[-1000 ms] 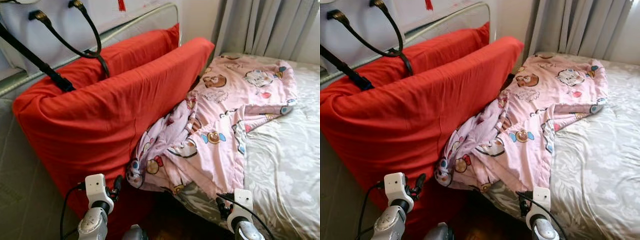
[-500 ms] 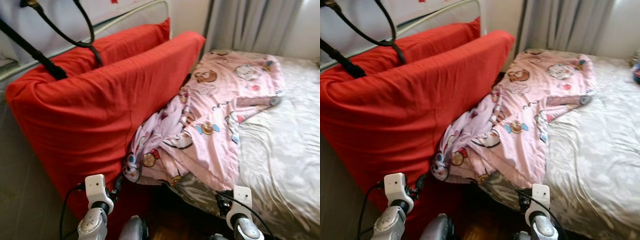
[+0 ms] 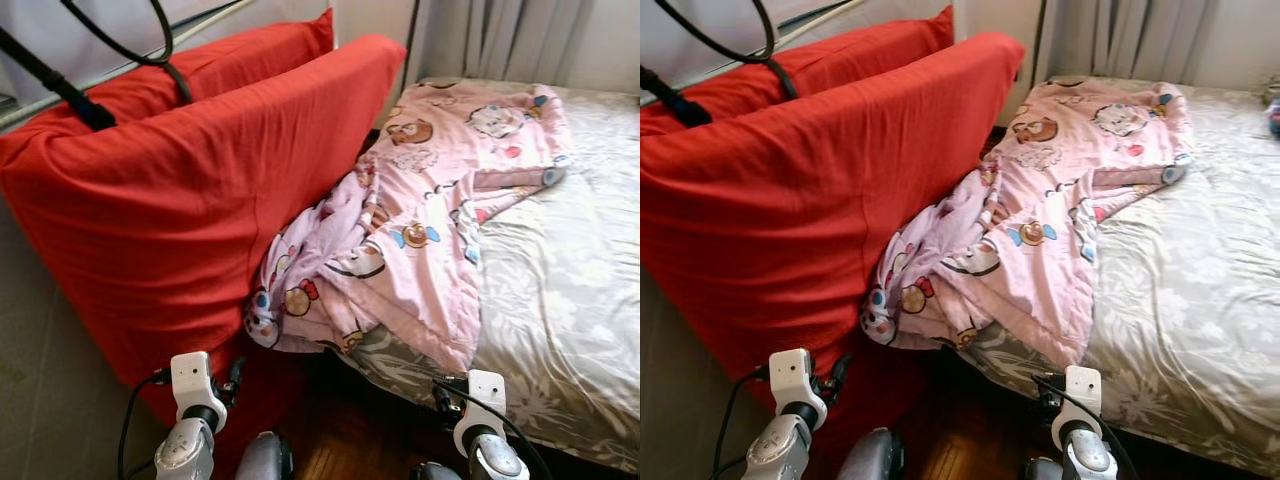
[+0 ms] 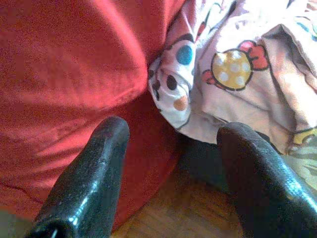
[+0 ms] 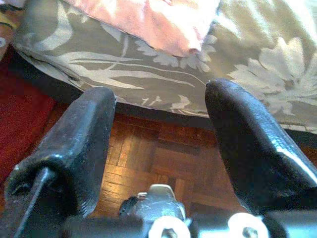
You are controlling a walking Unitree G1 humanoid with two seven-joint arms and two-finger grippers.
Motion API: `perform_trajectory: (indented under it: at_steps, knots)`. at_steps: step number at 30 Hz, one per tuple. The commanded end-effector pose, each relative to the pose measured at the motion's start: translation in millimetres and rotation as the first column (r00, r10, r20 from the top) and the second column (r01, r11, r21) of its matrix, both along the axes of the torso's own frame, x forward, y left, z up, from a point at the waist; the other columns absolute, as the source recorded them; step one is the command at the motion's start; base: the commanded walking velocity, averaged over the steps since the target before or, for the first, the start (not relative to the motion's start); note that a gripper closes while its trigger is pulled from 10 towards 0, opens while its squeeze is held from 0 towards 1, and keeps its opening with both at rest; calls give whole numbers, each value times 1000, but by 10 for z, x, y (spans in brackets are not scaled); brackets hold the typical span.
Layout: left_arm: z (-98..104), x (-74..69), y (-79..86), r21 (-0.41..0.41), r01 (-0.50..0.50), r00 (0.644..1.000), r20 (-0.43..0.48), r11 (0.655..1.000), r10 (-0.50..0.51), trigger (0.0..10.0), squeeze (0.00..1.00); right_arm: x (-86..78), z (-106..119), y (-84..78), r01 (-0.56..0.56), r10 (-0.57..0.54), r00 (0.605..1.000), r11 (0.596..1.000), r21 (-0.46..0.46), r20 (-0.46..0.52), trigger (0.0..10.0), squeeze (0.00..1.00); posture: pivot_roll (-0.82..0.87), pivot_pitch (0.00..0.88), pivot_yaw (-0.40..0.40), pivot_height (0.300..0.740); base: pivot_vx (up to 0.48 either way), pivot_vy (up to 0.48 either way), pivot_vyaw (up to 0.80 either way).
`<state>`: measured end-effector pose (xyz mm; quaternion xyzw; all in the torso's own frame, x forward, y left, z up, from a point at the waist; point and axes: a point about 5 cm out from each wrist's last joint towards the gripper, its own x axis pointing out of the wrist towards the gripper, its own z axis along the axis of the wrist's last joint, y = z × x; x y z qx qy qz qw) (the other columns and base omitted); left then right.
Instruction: Clean up the room
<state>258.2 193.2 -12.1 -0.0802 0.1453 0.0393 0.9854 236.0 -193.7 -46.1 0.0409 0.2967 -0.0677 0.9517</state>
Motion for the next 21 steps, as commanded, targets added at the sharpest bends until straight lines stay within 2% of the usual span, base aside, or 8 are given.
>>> perform_trajectory:
  at_steps: [1, 21]
  knots:
    - [-24, -25, 34, 5, -7, 1000, -15, 1000, 7, 10000, 0, 11, 5, 13, 6, -6, 1000, 1000, 6, 3, 10000, 0, -17, 46, 55, 631, 251, 0, 0]
    - [-41, -38, 69, 9, -8, 1000, -30, 1000, 8, 10000, 0, 3, -7, 39, 4, -4, 1000, 1000, 7, -5, 10000, 0, -15, 57, 61, 631, 71, 0, 0]
